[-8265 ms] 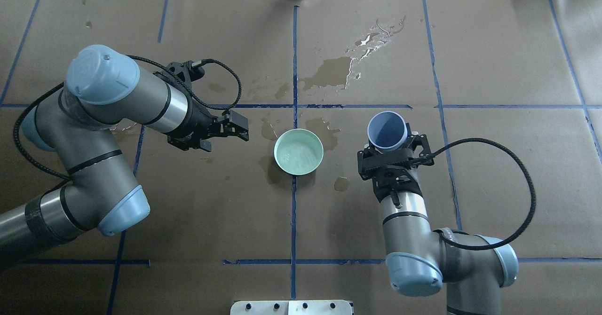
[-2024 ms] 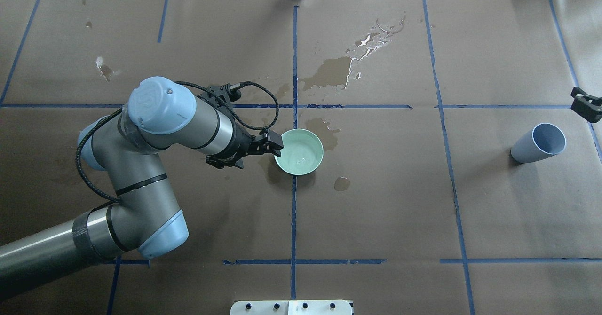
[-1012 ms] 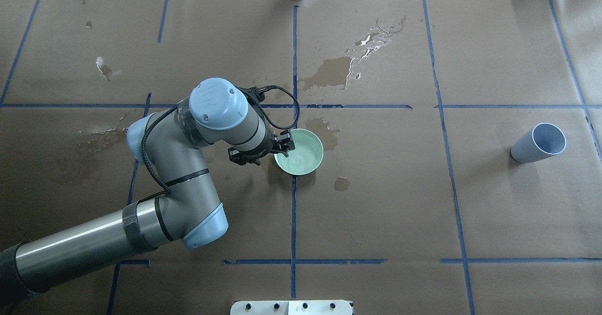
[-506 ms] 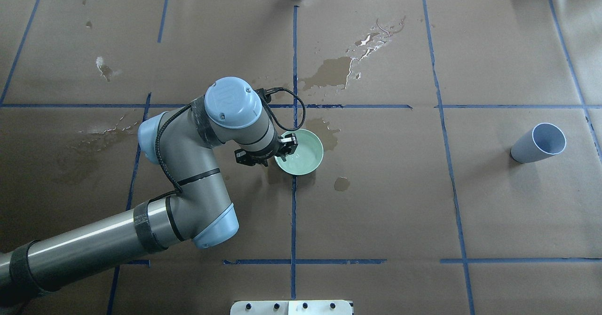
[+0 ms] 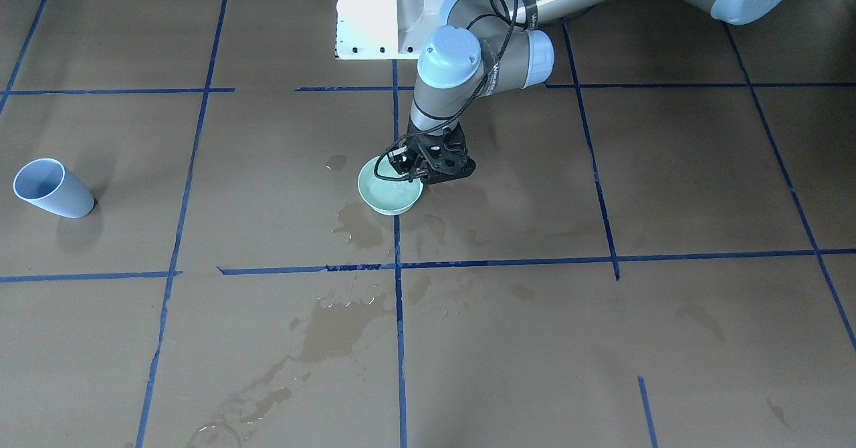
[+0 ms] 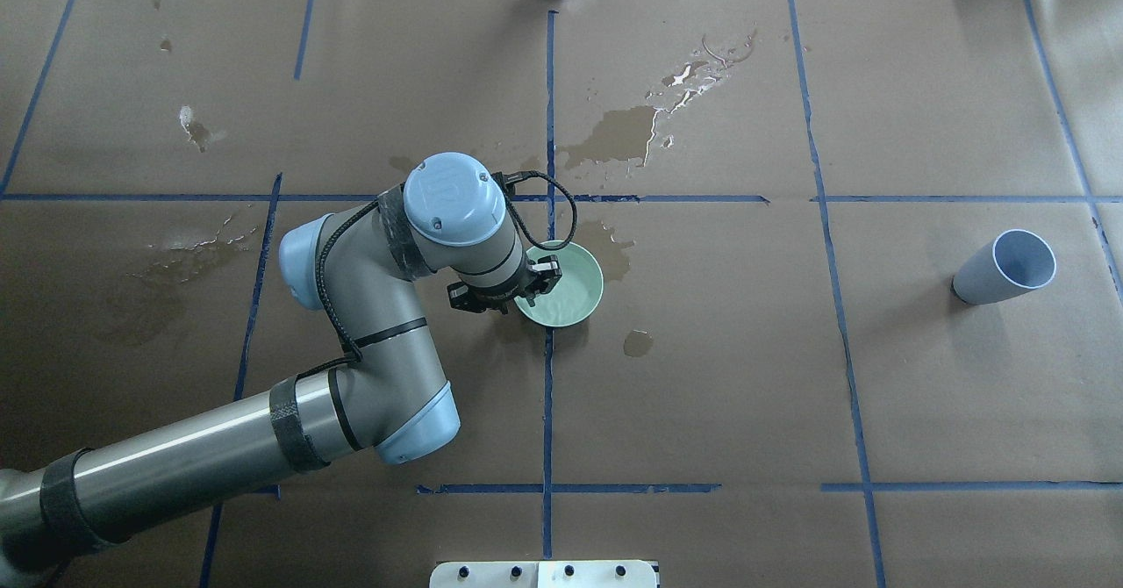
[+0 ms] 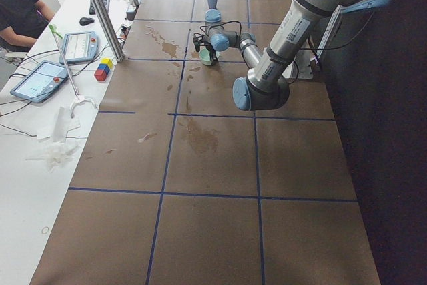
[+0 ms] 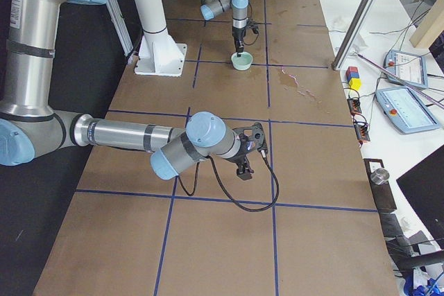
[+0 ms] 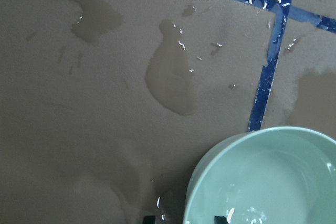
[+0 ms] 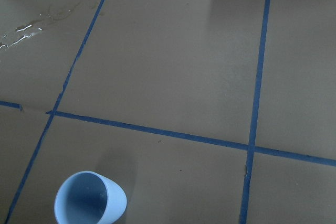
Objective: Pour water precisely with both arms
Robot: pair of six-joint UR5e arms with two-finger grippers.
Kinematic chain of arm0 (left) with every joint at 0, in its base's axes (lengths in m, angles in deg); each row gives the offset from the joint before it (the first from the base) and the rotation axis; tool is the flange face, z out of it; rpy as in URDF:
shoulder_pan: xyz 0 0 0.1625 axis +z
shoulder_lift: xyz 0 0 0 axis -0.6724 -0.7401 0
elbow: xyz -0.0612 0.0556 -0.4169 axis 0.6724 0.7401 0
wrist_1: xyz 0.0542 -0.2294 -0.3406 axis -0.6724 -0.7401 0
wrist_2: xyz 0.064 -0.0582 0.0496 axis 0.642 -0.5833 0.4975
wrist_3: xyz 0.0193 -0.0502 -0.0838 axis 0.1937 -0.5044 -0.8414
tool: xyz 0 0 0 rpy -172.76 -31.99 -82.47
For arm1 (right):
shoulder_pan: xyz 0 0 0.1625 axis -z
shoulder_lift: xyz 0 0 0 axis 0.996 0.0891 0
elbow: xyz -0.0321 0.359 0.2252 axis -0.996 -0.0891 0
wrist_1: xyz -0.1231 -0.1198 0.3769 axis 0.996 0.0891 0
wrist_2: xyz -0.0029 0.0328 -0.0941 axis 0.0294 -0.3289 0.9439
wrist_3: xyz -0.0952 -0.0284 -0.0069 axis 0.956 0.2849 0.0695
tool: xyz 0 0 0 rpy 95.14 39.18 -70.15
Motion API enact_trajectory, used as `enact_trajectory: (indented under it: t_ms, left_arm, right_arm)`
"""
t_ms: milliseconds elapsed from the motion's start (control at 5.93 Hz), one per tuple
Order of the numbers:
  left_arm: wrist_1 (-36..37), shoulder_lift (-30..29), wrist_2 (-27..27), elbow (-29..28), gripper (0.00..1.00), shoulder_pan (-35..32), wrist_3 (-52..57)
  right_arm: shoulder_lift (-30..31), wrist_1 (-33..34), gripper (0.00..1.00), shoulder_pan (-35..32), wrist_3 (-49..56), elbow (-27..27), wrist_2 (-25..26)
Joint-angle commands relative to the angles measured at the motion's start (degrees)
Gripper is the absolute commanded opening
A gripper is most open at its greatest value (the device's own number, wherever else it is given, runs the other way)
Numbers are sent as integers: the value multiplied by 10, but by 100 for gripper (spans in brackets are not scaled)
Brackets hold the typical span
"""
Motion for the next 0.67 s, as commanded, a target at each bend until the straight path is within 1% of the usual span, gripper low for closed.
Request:
enact_trajectory:
  t_ms: [0, 169, 506]
  left_arm:
    - [0, -3, 1, -5, 29, 1, 0]
    - [0, -3, 1, -4, 11, 1, 0]
    - [1, -1, 1, 0, 2, 0, -1]
  right_arm:
    - [0, 42, 100, -4, 74, 2, -4]
    - [0, 42, 100, -7, 74, 4, -5]
    - [5, 40, 100, -26, 75, 8, -5]
